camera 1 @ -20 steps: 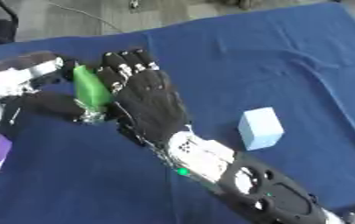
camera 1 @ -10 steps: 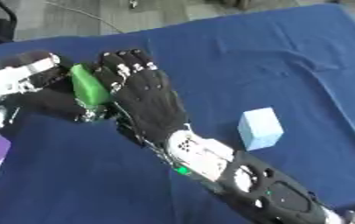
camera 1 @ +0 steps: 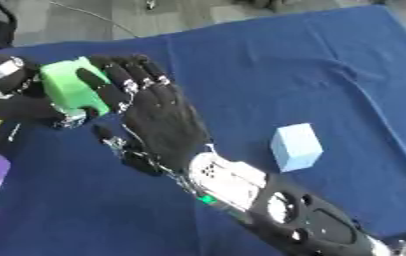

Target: Pick up the objects with one hand, pass them to the other hand, and then place them into the box on the other side of the table.

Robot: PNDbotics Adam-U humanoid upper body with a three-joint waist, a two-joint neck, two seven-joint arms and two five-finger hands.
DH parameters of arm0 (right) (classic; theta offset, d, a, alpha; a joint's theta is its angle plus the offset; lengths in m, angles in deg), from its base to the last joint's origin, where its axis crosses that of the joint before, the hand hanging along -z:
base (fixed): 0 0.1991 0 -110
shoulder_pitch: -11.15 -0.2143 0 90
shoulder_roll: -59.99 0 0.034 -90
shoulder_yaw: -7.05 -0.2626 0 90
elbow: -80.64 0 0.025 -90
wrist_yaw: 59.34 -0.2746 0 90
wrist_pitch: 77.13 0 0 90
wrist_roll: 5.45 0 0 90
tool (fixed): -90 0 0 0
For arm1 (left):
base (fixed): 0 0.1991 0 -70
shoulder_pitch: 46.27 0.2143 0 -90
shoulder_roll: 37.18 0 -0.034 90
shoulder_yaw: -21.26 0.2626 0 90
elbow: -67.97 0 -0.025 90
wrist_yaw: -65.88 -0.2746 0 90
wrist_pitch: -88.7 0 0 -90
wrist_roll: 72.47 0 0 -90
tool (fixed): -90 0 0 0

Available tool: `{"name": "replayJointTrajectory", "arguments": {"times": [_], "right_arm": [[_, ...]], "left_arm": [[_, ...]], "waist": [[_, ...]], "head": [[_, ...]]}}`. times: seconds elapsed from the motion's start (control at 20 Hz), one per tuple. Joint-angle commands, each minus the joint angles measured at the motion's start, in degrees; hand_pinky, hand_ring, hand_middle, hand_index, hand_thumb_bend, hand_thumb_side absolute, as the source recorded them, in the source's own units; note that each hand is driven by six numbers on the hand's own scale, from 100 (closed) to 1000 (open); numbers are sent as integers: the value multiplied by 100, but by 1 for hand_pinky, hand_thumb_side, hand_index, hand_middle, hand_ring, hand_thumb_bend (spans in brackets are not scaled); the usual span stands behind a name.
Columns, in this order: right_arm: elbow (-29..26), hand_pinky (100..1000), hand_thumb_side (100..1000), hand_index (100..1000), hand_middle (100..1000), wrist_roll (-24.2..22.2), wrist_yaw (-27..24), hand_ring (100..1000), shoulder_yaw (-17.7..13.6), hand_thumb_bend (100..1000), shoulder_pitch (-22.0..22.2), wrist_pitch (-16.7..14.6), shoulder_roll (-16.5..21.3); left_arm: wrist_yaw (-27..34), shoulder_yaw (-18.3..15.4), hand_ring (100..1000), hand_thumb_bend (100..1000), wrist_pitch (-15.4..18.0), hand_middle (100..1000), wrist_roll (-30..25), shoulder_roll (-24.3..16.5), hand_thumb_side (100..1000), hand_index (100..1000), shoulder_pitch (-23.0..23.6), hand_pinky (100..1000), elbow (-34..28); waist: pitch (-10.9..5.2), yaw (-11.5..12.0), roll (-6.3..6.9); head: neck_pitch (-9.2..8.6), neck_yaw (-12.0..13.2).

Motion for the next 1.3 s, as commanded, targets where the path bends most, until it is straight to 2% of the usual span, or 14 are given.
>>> {"name": "replayJointTrajectory", "arguments": {"times": [0.05,0.25,0.4,0.55,0.65,0.8,1.05,1.25,1.3], "right_arm": [[-261,820,363,908,869,-366,108,837,-92,338,-134,4,75],[-537,819,360,904,864,-726,96,835,-130,351,-171,-44,256],[-834,819,339,898,856,-936,-42,830,-200,364,-195,-92,532],[-1156,820,325,893,851,-1074,-274,824,-416,336,-197,-7,906],[-1323,821,326,890,849,-1196,-583,822,-628,316,-194,160,1129],[-1490,823,346,887,846,-1312,-1030,818,-997,259,-198,417,1437],[-1497,816,402,882,842,-1356,-1834,808,-1669,185,-172,1090,1911],[-1473,816,428,883,842,-1528,-2401,805,-2006,186,-234,1402,2226],[-1462,818,465,885,844,-1666,-2585,804,-2067,169,-251,1457,2313]], "left_arm": [[207,-337,553,100,3,268,205,-360,103,440,86,755,-8],[419,-624,550,100,3,264,434,-663,100,438,417,751,-80],[570,-971,548,100,3,261,697,-963,100,438,806,747,-115],[755,-1435,551,100,3,263,1106,-1271,108,442,1300,747,-81],[897,-1696,551,100,3,264,1380,-1418,110,444,1576,746,-46],[1071,-1941,554,100,5,269,1661,-1539,112,448,1827,746,48],[1246,-2075,559,100,94,280,1793,-1598,113,458,1948,747,385],[1138,-1978,590,100,148,331,1582,-1547,140,507,1884,759,773],[1056,-1941,615,100,156,385,1479,-1524,150,559,1856,770,886]], "waist": [[-167,-15,-20],[-169,-41,-77],[-164,-50,-125],[-150,-51,-172],[-148,-54,-205],[-151,-47,-244],[-154,-38,-304],[-146,-66,-333],[-142,-79,-339]], "head": [[53,33],[88,109],[81,279],[32,601],[-1,875],[-66,1241],[-162,1672],[-152,1762],[-139,1753]]}}
